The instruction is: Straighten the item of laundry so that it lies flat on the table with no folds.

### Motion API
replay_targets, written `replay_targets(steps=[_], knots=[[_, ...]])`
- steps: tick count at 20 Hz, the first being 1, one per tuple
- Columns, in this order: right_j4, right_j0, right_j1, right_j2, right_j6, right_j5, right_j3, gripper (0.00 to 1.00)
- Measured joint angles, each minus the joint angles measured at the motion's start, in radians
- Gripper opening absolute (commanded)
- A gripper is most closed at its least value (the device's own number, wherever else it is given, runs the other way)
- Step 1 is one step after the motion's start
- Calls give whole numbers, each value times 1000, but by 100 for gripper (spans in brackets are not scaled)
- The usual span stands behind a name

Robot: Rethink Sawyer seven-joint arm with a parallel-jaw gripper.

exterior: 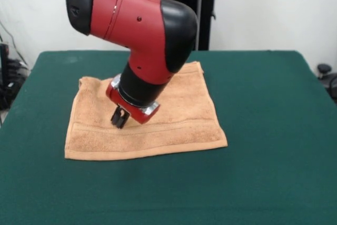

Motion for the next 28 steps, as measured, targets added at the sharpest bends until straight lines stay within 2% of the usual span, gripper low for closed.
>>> replay_targets(steps=[3,6,13,20,28], knots=[[0,-67,-45,58,0,-37,45,0],[-2,-175,-102,124,0,-125,104,0],[-49,-289,-182,164,0,-249,187,0],[-88,-294,-213,180,0,-255,228,0],[-91,-286,-208,214,0,-256,236,0]])
